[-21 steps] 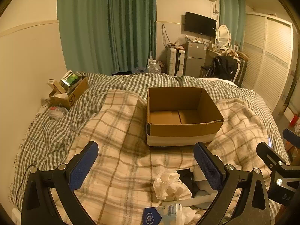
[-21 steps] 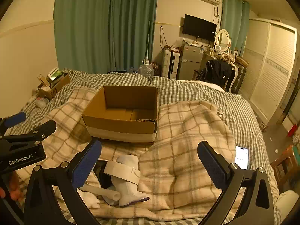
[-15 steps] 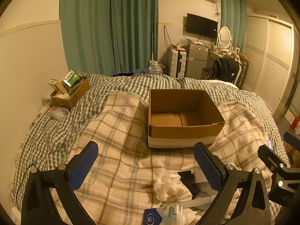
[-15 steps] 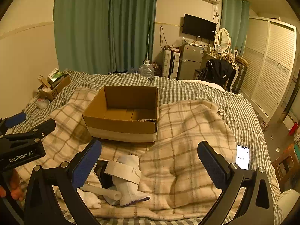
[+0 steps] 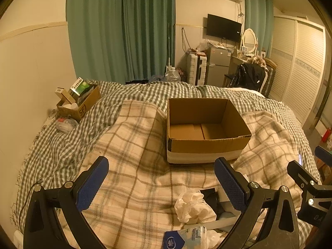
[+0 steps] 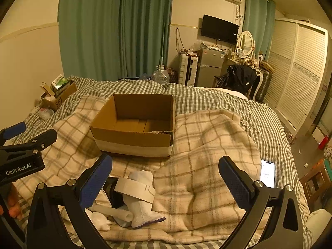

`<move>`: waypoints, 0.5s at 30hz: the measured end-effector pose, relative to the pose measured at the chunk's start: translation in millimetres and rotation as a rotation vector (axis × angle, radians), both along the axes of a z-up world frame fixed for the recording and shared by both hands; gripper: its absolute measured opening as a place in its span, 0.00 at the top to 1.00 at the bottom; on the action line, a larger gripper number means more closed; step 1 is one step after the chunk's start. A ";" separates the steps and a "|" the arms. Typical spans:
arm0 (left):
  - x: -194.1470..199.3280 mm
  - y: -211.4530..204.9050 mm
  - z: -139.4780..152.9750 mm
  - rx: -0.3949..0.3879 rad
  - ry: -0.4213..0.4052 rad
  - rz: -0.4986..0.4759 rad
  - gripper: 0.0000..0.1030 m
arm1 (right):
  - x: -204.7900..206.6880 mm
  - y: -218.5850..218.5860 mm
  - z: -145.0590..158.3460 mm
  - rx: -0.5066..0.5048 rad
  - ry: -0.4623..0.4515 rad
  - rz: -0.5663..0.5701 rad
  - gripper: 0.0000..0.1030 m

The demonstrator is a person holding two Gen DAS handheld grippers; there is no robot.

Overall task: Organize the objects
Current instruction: 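Reach the left gripper toward the blue-and-white tissue pack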

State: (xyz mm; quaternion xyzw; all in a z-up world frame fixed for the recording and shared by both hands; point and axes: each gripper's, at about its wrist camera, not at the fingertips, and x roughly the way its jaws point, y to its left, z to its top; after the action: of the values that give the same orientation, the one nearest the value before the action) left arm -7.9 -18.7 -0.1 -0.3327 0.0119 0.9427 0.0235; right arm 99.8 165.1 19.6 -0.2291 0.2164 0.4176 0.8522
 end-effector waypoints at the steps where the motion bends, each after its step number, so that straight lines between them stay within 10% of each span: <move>1: -0.1 0.2 0.0 0.000 0.001 -0.001 0.00 | -0.9 0.3 -0.4 -0.001 -0.003 0.004 0.00; 15: 1.3 1.9 0.1 -0.006 -0.010 -0.012 0.00 | -2.6 -1.5 1.8 0.013 0.001 -0.038 0.00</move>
State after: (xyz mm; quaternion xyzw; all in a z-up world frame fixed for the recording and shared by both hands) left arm -6.6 -16.8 -0.1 -0.3373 0.0169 0.9408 0.0283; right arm 97.3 163.6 21.4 -0.2193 0.2184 0.4026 0.8615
